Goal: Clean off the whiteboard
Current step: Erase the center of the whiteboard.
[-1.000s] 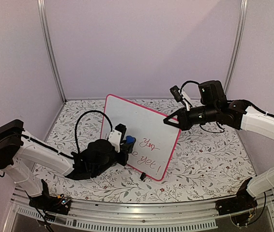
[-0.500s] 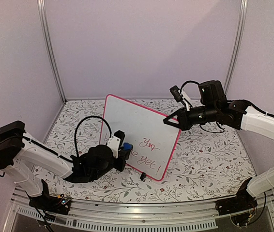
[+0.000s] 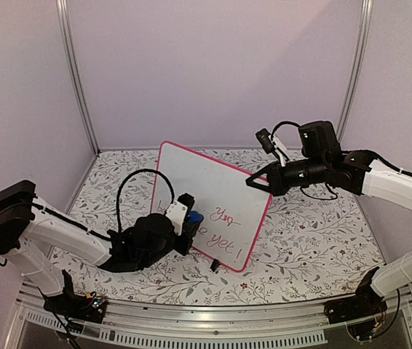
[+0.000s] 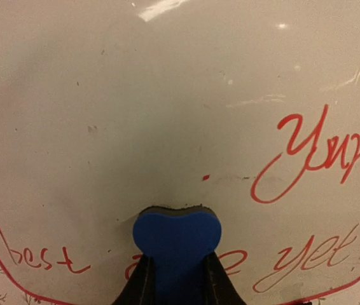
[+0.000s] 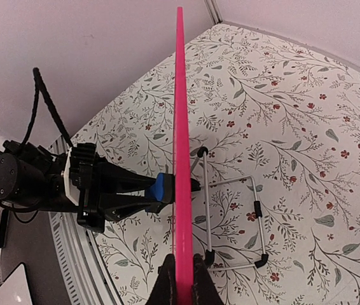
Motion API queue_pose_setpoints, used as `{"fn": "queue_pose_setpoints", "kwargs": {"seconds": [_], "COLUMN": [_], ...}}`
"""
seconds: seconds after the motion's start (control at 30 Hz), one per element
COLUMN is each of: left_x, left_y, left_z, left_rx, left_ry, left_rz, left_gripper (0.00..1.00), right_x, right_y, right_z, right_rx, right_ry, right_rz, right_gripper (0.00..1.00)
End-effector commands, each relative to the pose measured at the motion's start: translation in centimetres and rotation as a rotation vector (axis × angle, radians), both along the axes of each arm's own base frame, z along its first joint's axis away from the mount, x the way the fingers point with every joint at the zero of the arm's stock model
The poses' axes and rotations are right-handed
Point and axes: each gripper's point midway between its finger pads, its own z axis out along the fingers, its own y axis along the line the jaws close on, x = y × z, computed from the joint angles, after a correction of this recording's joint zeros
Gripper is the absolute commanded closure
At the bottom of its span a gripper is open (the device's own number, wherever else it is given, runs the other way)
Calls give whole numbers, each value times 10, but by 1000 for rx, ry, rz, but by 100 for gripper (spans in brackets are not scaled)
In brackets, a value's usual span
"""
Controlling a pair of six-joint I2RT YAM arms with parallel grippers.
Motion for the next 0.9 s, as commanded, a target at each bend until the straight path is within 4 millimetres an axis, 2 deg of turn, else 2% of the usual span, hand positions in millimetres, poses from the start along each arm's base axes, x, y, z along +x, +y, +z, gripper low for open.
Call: {"fn": "queue_pose_setpoints", "kwargs": {"seconds": [0.0, 0.57, 0.67, 0.87], "left_x": [2, 12, 12, 6], "left_y": [-24, -26, -25, -17], "left_z": [42, 76, 65, 24], "left_rx": [-78, -115, -90, -42], "left_ry": [-67, -129, -111, -31], "left_rz": [-52, -35, -28, -17], "left_gripper": [90, 90, 90, 90], "right_x": [-18, -18, -18, -18], "right_y": [5, 6, 6, 6], "right_z": [-19, -19, -19, -21], "right_rx": [-45, -44, -46, -48], "right_ry": [29, 30, 31, 34], "right_rz": [92, 93, 93, 95], "right_gripper": [100, 100, 100, 100]}}
